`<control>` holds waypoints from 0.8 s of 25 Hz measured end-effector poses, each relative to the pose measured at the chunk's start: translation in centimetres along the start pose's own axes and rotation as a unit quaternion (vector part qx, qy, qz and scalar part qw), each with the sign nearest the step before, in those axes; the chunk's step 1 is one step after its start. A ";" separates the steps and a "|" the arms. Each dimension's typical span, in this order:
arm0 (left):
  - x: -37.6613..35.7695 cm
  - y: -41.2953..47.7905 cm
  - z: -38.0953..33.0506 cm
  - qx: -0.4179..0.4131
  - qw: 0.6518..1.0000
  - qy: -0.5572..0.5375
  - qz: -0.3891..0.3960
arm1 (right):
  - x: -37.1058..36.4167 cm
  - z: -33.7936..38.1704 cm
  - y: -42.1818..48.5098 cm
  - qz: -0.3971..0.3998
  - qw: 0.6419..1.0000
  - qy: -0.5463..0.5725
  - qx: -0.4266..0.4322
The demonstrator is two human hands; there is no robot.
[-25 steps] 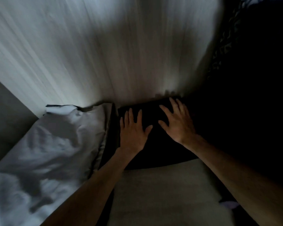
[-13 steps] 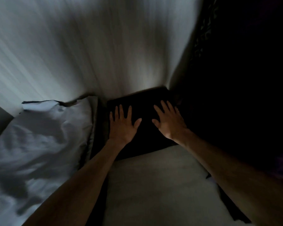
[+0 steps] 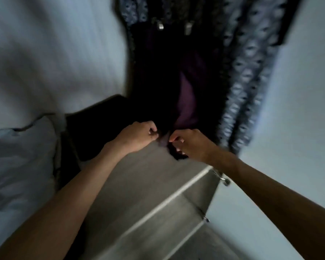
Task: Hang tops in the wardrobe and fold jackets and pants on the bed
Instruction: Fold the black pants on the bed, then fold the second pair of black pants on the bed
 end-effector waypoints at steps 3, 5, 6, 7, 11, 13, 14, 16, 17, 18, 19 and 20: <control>-2.8 -6.3 -11.8 -0.131 0.989 -0.023 0.058 | 7.0 -1.7 -12.5 -0.025 0.997 -0.006 -0.075; -6.2 -12.1 -20.5 -0.225 0.965 -0.040 0.126 | 11.4 -3.9 -23.1 -0.026 0.986 -0.032 -0.161; -8.1 -15.4 -24.8 -0.272 0.947 -0.044 0.166 | 13.5 -5.3 -28.9 -0.037 0.975 -0.051 -0.212; -10.0 -18.4 -28.3 -0.309 0.928 -0.046 0.204 | 15.1 -6.3 -34.3 -0.047 0.961 -0.072 -0.261; -16.5 -31.2 -40.8 -0.456 0.831 -0.038 0.317 | 20.2 -7.8 -55.3 -0.080 0.881 -0.148 -0.442; -19.1 -38.2 -47.3 -0.530 0.769 -0.031 0.356 | 21.8 -7.4 -65.5 -0.123 0.824 -0.152 -0.532; -20.3 -41.6 -50.3 -0.564 0.736 -0.028 0.373 | 22.2 -6.9 -70.2 -0.151 0.792 -0.138 -0.576; -22.3 -48.1 -55.6 -0.634 0.667 -0.022 0.391 | 22.3 -5.5 -77.8 -0.203 0.733 -0.122 -0.638; -23.2 -51.3 -58.0 -0.667 0.631 -0.022 0.396 | 22.4 -4.5 -81.1 -0.223 0.704 -0.121 -0.663; -24.0 -53.9 -59.8 -0.690 0.603 -0.027 0.400 | 22.4 -3.5 -83.5 -0.236 0.680 -0.121 -0.684; -24.6 -56.1 -61.1 -0.705 0.578 -0.029 0.411 | 22.3 -2.7 -85.4 -0.251 0.657 -0.116 -0.701; -25.3 -59.2 -62.6 -0.720 0.544 -0.030 0.429 | 22.0 -1.4 -87.9 -0.267 0.623 -0.112 -0.727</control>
Point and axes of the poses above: each hand's wrist, its own y-axis towards the middle knuckle, its own x-axis out of the back of the hand, z = x × y, the point moved 2 cm from there along y, towards the middle knuckle, and after that the axes turned 13 degrees about -z, right-handed, at the moved point
